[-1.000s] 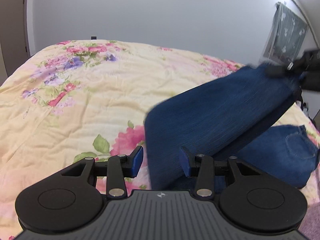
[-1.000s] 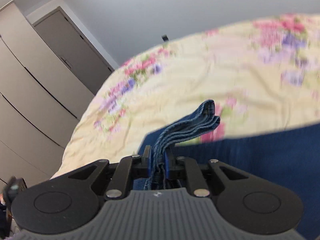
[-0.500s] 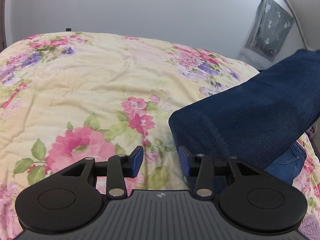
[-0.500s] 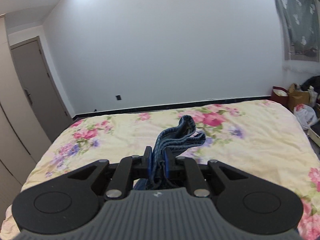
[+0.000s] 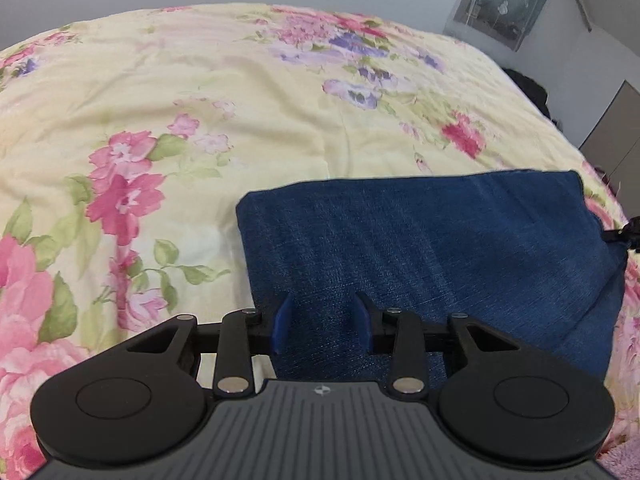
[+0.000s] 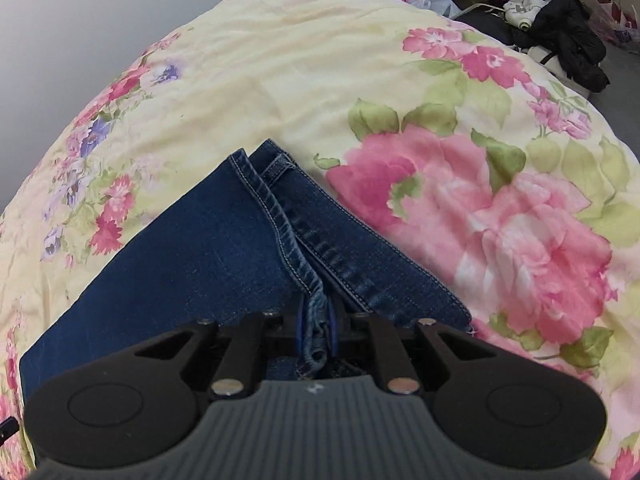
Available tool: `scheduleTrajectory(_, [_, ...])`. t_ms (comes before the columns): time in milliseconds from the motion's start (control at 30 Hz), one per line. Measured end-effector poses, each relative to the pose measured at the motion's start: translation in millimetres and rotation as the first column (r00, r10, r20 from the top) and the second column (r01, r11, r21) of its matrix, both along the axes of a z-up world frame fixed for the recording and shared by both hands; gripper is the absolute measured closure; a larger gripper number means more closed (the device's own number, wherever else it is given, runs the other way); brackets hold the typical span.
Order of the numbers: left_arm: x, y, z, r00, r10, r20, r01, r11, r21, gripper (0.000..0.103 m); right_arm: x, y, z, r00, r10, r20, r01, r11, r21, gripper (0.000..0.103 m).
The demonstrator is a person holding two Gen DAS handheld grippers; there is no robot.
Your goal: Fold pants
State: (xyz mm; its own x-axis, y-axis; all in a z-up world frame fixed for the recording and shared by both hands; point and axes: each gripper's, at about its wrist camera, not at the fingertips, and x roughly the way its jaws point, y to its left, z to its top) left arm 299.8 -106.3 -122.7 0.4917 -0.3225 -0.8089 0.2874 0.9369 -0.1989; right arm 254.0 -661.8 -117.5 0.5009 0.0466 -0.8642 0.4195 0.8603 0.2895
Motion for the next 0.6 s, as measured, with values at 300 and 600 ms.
scheduleTrajectory(300, [0,-6,-10,1.0,0.016,0.009,-0.016,1.0,0.02,0.065,7,19,57,0.989,0.138,0.058,-0.132,0.986,-0.097,0.097])
scheduleTrajectory(600, [8,-18,-14,1.0,0.027,0.008,-0.027,0.999,0.023,0.065,13,11,51,0.987,0.161,0.025,-0.154,0.969,-0.191,0.099])
